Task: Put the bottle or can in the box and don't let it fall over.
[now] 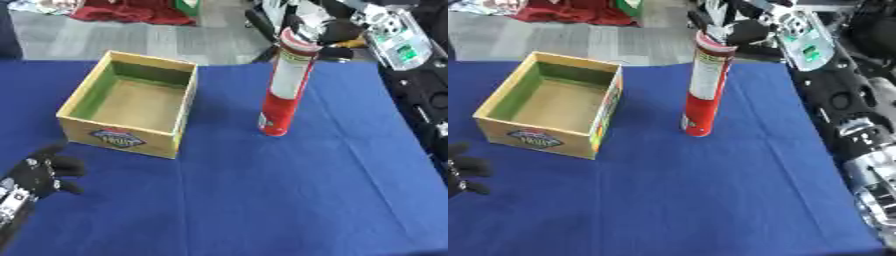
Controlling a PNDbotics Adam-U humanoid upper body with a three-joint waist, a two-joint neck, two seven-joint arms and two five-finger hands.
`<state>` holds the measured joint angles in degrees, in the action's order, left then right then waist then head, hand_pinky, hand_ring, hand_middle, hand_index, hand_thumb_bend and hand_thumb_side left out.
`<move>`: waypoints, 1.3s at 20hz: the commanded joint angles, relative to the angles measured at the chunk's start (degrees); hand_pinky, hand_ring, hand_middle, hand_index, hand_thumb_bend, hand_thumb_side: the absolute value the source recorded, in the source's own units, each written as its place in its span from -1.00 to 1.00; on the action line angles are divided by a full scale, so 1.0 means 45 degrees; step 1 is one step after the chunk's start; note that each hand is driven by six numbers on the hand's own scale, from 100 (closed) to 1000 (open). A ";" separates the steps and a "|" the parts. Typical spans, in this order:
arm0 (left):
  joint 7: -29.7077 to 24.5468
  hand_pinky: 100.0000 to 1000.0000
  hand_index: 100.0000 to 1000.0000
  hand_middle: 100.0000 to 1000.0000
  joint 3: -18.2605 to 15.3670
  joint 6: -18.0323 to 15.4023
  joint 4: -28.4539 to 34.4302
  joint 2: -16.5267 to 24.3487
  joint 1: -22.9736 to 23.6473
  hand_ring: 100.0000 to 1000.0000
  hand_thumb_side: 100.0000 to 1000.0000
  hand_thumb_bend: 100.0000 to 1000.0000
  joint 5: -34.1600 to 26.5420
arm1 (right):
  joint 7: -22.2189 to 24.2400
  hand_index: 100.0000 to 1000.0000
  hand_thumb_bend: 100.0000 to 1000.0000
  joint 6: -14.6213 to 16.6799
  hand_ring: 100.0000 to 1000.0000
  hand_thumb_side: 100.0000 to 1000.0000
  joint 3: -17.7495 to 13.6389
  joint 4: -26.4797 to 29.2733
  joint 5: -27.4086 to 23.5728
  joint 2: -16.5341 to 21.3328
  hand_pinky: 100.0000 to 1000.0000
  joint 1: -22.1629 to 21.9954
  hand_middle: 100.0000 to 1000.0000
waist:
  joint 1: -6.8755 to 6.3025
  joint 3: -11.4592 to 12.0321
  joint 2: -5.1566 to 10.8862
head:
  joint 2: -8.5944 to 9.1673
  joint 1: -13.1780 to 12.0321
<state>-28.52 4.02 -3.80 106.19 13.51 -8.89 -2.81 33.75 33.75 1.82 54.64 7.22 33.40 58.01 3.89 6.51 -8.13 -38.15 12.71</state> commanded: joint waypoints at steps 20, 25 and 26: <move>-0.0058 0.21 0.93 0.38 -0.0065 -0.0017 0.0264 0.0037 -0.0120 0.47 0.69 -1.00 -0.0111 | 0.3122 1.00 -1.00 0.3287 0.95 0.26 0.0123 0.0083 0.2018 0.0021 1.00 0.0121 0.93 | -0.0087 0.0039 0.0217 | -0.0019 0.0027; -0.0049 0.21 0.93 0.38 -0.0077 -0.0013 0.0262 0.0034 -0.0126 0.47 0.70 -1.00 -0.0106 | 0.2675 1.00 -1.00 0.3465 0.96 0.25 0.0022 -0.0134 0.2801 0.0109 1.00 0.0018 0.94 | -0.0081 0.0031 0.0197 | 0.0001 0.0032; -0.0047 0.21 0.93 0.38 -0.0078 -0.0011 0.0261 0.0034 -0.0125 0.47 0.70 -1.00 -0.0101 | 0.2569 1.00 -1.00 0.3501 0.96 0.26 0.0011 -0.0152 0.2972 0.0125 1.00 -0.0003 0.94 | -0.0079 0.0029 0.0194 | 0.0001 0.0033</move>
<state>-28.65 4.01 -3.87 106.28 13.50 -8.89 -3.24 32.11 35.39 2.52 53.71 19.56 32.07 57.04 3.68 6.70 -8.09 -38.26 12.75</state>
